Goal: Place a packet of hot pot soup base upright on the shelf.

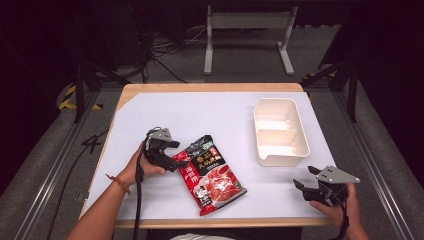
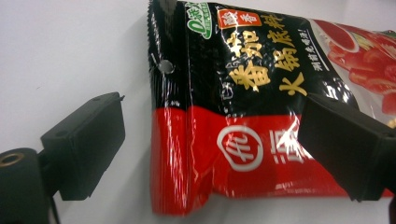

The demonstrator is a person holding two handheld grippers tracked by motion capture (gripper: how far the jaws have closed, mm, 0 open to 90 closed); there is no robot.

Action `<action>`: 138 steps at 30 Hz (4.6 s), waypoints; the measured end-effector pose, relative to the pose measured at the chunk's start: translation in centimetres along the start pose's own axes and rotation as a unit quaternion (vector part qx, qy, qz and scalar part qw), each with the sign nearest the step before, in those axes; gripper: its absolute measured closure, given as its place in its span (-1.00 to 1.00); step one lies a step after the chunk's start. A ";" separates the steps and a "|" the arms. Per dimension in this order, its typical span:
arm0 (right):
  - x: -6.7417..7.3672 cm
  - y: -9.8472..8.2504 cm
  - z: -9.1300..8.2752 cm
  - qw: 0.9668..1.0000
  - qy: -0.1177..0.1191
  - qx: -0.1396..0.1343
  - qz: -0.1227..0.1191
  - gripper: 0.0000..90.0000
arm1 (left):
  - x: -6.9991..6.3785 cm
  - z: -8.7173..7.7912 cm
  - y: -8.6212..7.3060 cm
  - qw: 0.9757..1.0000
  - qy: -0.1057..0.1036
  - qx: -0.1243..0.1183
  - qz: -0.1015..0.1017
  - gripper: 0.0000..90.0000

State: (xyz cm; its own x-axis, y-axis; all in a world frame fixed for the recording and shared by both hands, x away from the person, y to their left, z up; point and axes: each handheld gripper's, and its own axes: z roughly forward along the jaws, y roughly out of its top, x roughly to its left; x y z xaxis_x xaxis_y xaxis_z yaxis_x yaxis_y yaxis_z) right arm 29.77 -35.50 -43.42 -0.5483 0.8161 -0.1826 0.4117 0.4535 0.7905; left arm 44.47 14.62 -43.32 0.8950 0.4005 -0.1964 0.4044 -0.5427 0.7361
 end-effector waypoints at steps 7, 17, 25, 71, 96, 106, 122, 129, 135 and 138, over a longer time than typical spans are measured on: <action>0.1 0.0 0.1 1.000 0.002 0.003 -0.001 -0.35 | 0.1 1.8 1.2 1.000 -0.009 0.025 0.013 -0.64; 0.1 0.0 0.3 1.000 0.005 0.006 -0.002 -0.35 | 0.4 2.7 1.7 0.999 0.003 0.050 0.006 -0.45; 0.2 0.1 0.4 1.000 0.006 0.010 -0.003 -0.35 | 0.9 3.2 2.1 0.998 -0.006 0.065 -0.008 -0.49; 0.2 -0.1 0.3 1.000 0.008 0.015 -0.005 -0.35 | -5.3 -4.4 10.8 0.974 0.092 -0.163 0.126 0.95; -0.1 -0.1 0.0 1.000 0.005 0.005 0.000 -0.36 | -5.2 -1.7 20.6 0.969 0.071 -0.211 0.109 0.95; -0.2 -0.2 0.0 1.000 0.006 0.004 0.003 -0.36 | -5.4 0.3 24.7 0.968 0.059 -0.218 0.111 0.95; -0.2 -0.2 0.1 1.000 0.010 0.003 0.004 -0.36 | -5.7 6.0 28.4 0.967 0.027 -0.227 0.111 0.95; -0.2 -0.3 0.0 1.000 0.010 0.003 0.005 -0.36 | -6.0 7.9 29.0 0.968 0.028 -0.230 0.101 0.95; -0.2 -0.2 0.1 1.000 0.012 0.003 0.003 -0.36 | -5.9 9.3 28.9 0.968 0.022 -0.232 0.089 0.94; -0.2 -0.2 0.1 1.000 0.012 0.004 0.002 -0.36 | -5.8 9.9 28.7 0.970 0.026 -0.226 0.088 0.94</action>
State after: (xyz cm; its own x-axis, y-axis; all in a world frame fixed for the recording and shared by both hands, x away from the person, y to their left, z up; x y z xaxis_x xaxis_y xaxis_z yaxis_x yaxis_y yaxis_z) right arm 29.85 -35.69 -43.65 -0.5638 0.8093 -0.1648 0.4206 0.4531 0.7860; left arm 52.78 -10.58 -27.45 0.9270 0.3746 -0.0171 0.1114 -0.2315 0.9664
